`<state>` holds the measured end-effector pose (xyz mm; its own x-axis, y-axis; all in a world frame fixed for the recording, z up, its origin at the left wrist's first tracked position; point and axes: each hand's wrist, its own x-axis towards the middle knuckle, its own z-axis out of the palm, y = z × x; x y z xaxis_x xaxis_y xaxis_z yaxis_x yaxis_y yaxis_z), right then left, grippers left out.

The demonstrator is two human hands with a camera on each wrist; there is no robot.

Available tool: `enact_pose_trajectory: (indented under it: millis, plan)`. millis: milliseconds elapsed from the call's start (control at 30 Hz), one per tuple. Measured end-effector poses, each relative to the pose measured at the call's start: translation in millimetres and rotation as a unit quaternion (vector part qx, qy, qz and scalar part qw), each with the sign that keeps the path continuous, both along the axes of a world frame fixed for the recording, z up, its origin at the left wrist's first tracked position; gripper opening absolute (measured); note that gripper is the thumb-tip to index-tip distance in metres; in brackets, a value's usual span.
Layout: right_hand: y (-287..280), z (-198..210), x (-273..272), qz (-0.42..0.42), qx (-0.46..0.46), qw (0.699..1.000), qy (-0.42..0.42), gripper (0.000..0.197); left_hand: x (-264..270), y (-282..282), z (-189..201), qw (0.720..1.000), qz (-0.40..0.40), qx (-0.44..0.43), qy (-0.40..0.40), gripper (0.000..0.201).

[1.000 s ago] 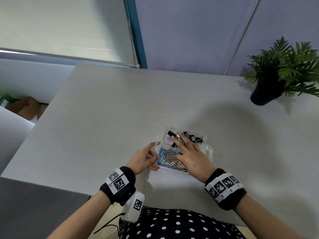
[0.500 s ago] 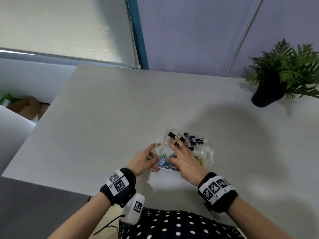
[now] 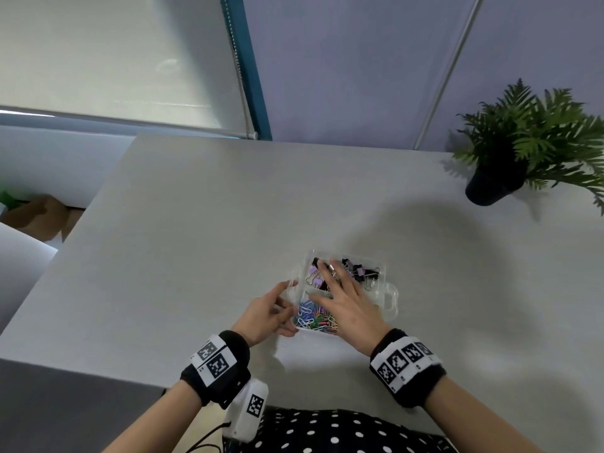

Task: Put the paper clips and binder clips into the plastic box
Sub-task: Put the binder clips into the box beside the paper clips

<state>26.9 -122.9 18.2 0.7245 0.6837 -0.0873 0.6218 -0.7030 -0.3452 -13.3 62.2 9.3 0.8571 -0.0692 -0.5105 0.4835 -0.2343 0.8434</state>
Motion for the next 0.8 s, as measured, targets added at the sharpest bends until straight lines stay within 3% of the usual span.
enact_pose_trajectory:
  millis: [133, 233, 333, 433, 600, 700, 767, 800]
  plan:
    - [-29.0, -1.5, -2.5, -0.095, 0.057, 0.994, -0.011, 0.066, 0.1, 2.0, -0.9, 1.000, 0.007, -0.012, 0.012, 0.051]
    - [-42.5, -2.6, -4.7, -0.082, 0.048, 0.995, 0.007, 0.077, 0.4, 1.5, -0.6, 1.000, -0.006, -0.012, 0.017, 0.051]
    - [-40.7, -2.1, -7.1, -0.058, 0.071, 0.996, -0.009, 0.067, 1.5, 0.2, -0.2, 1.000, -0.013, -0.012, 0.024, 0.053]
    - [-34.4, -12.7, -8.6, -0.071, 0.001, 0.996, -0.053, 0.062, 1.6, 0.3, 0.8, 0.999, -0.012, -0.013, 0.027, 0.052]
    - [-17.7, -16.7, -16.7, -0.050, -0.055, 0.997, -0.011, 0.059, 1.6, -1.3, 3.9, 0.999, -0.018, -0.021, 0.032, 0.050]
    - [-23.3, -6.6, -13.3, -0.017, 0.013, 0.999, 0.050, 0.059, 1.1, -1.0, 3.3, 0.999, -0.018, -0.023, 0.032, 0.051]
    - [-37.3, -0.6, 2.0, -0.070, 0.075, 0.992, 0.080, 0.062, 0.8, -0.7, 2.5, 0.999, -0.021, -0.024, 0.035, 0.052]
    - [-42.2, 3.4, 12.5, -0.104, 0.087, 0.989, 0.053, 0.061, 2.1, 1.0, -0.5, 0.999, -0.010, -0.031, 0.038, 0.052]
